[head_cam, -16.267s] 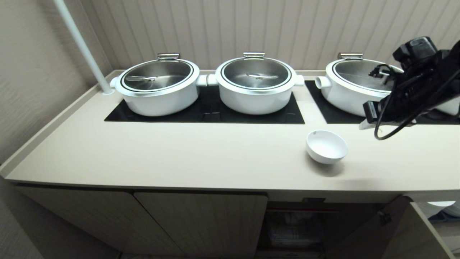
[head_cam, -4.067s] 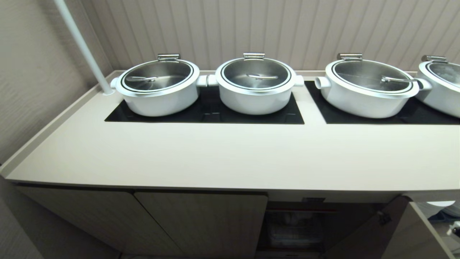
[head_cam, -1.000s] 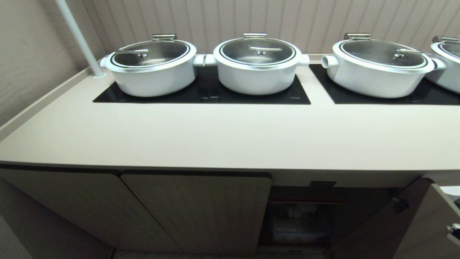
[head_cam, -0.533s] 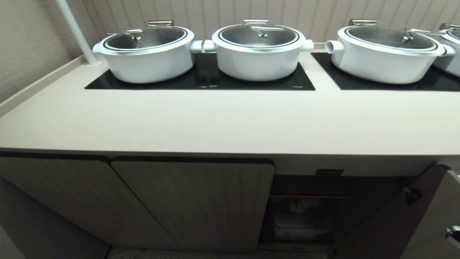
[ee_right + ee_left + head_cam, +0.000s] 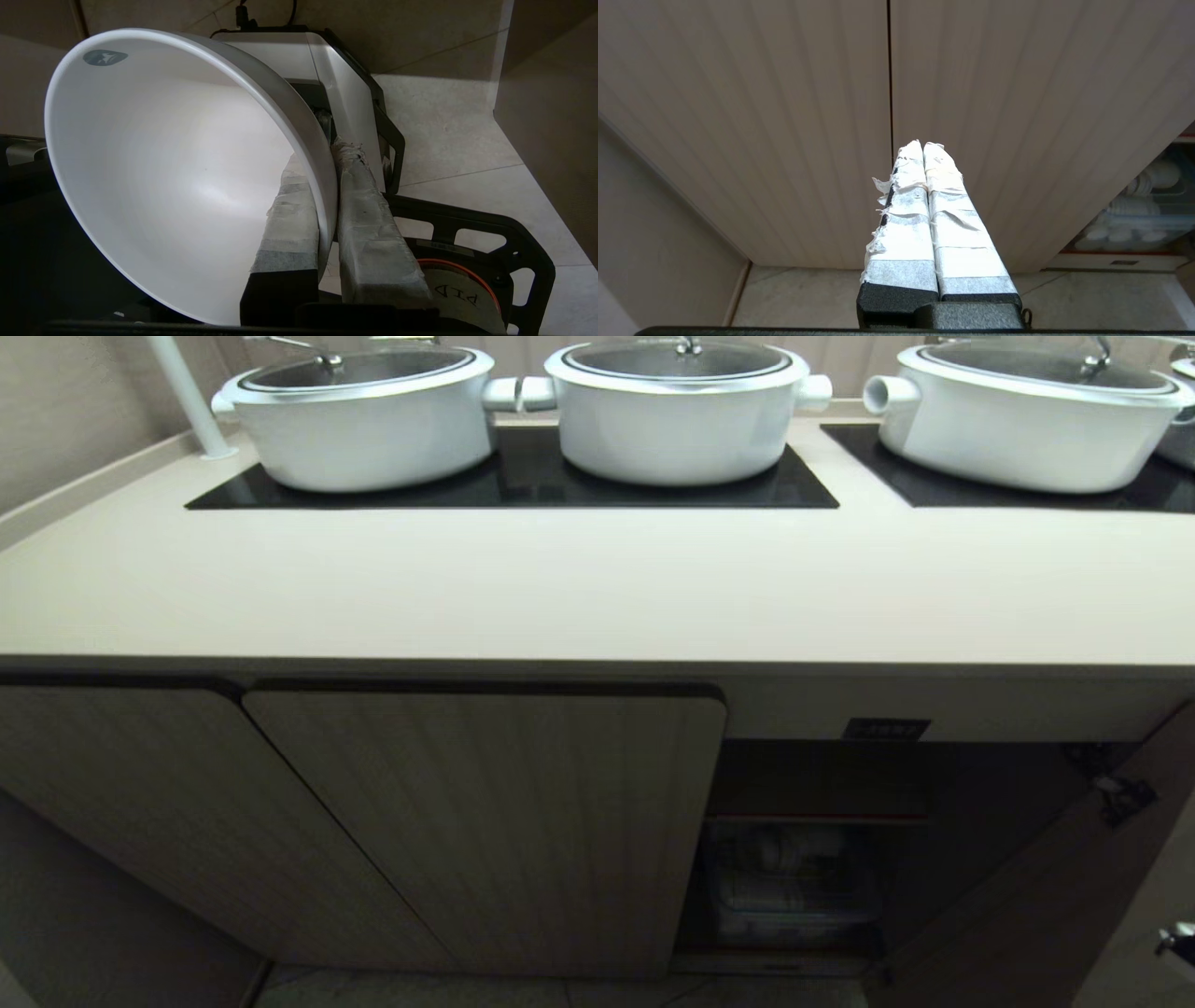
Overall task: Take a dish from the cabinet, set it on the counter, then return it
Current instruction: Put it back into the cabinet
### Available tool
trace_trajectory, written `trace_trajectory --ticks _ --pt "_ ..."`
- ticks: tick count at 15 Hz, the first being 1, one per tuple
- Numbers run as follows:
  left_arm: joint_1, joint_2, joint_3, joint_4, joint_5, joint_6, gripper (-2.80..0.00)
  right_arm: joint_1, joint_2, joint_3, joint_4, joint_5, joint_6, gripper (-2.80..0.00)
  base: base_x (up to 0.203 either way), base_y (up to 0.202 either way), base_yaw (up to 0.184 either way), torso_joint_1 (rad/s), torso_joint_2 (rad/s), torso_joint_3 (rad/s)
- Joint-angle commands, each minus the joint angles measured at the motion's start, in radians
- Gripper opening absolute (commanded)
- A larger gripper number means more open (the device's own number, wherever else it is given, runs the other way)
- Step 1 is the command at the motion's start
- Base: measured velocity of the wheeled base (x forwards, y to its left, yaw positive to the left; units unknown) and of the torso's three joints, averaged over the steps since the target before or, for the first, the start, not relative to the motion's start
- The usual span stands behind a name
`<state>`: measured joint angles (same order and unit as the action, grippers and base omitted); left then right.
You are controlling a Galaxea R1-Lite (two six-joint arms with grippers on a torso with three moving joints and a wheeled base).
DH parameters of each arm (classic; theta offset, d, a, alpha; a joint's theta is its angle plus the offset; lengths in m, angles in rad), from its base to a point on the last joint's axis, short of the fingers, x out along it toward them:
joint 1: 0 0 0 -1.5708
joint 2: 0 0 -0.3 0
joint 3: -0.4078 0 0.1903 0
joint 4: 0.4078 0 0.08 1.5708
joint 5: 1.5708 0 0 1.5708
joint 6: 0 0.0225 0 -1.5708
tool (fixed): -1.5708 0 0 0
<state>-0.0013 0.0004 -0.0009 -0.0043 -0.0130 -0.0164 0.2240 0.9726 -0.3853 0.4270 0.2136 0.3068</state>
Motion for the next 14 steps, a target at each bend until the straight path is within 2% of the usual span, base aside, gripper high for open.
trace_trajectory --ticks 1,14 --pt "0.001 0.000 0.000 0.000 0.000 0.000 -2.80 0.000 0.001 0.000 0.002 0.001 0.002 -2.80 0.000 0.000 0.000 -0.201 0.51 0.297" --pt "0.000 0.000 0.001 0.000 -0.001 0.000 -2.80 0.000 0.000 0.000 0.004 -0.005 0.001 -2.80 0.000 0.000 0.000 -0.161 0.47 0.313"
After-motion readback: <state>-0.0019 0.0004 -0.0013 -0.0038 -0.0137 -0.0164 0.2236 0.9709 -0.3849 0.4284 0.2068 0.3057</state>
